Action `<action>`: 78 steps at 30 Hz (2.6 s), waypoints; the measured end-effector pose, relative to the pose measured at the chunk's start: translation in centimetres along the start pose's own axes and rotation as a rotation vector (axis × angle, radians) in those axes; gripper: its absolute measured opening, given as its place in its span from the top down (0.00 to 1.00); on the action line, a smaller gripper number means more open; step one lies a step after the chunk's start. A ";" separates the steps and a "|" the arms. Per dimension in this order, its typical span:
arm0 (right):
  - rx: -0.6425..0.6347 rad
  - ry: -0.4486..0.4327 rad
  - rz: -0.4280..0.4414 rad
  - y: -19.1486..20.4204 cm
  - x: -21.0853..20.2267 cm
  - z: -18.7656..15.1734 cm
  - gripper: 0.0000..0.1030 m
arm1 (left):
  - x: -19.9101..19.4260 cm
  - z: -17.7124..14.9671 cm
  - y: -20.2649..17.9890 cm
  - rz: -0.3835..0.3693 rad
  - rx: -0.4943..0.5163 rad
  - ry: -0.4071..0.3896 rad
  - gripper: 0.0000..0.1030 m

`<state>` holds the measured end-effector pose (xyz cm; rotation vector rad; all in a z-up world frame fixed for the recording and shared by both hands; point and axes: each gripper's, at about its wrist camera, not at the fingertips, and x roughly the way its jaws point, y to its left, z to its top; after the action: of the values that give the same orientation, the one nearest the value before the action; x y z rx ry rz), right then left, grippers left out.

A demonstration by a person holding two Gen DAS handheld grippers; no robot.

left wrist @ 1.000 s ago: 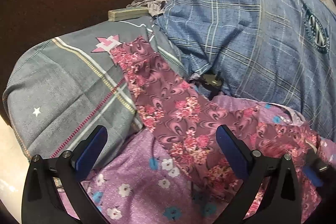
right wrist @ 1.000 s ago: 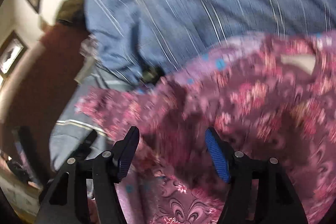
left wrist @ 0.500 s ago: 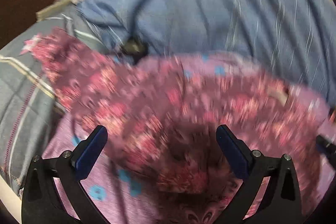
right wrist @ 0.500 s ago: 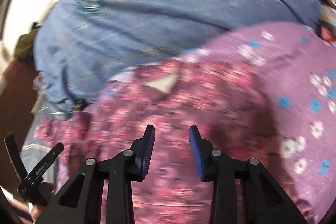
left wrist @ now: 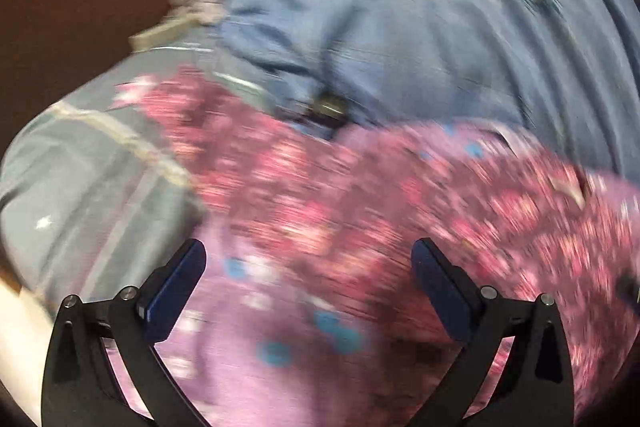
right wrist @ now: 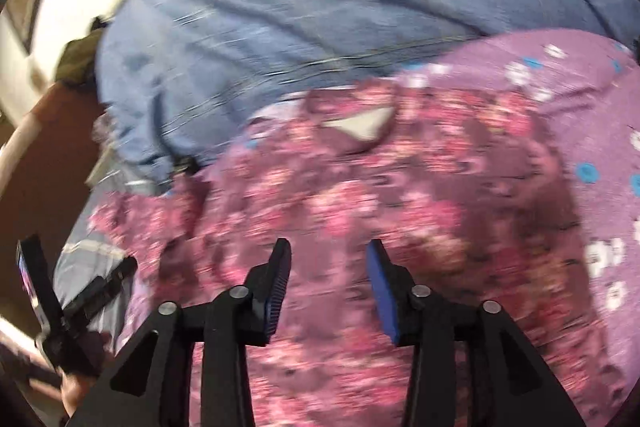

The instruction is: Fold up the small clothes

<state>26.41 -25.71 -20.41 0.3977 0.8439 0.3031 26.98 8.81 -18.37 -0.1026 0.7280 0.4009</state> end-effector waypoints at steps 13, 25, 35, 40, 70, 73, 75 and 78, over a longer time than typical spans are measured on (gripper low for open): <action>-0.103 0.029 0.063 3.8 0.8 -2.2 0.56 | 6.5 10.9 14.7 -0.023 -0.183 0.043 0.02; -0.034 0.045 0.041 1.3 2.5 -1.2 0.56 | 15.0 13.3 14.5 -0.063 -0.277 0.141 0.43; -0.018 0.013 0.012 0.2 2.8 -0.7 0.61 | 15.7 13.4 15.0 -0.082 -0.271 0.110 0.99; 0.006 -0.027 0.004 -0.4 2.0 -0.3 0.62 | 12.7 14.8 13.8 -0.133 -0.218 0.050 0.99; 0.482 -0.251 0.109 -19.0 -6.8 3.6 0.55 | -17.1 4.3 -24.4 -0.880 0.347 0.087 0.35; 0.470 -0.215 0.149 -18.9 -6.7 3.7 0.39 | -17.0 4.7 -21.4 -0.777 0.303 -0.010 0.27; 0.447 -0.167 0.173 -18.2 -5.9 3.9 0.37 | -15.0 4.6 -19.4 -0.668 0.294 -0.014 0.27; 0.372 -0.045 0.176 -16.3 -3.9 4.0 0.37 | -10.1 3.2 -16.1 -0.415 0.288 0.011 0.27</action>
<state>28.66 -42.63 -22.87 0.8257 0.8226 0.2980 28.45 -8.52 -10.00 0.0172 0.7467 -0.1021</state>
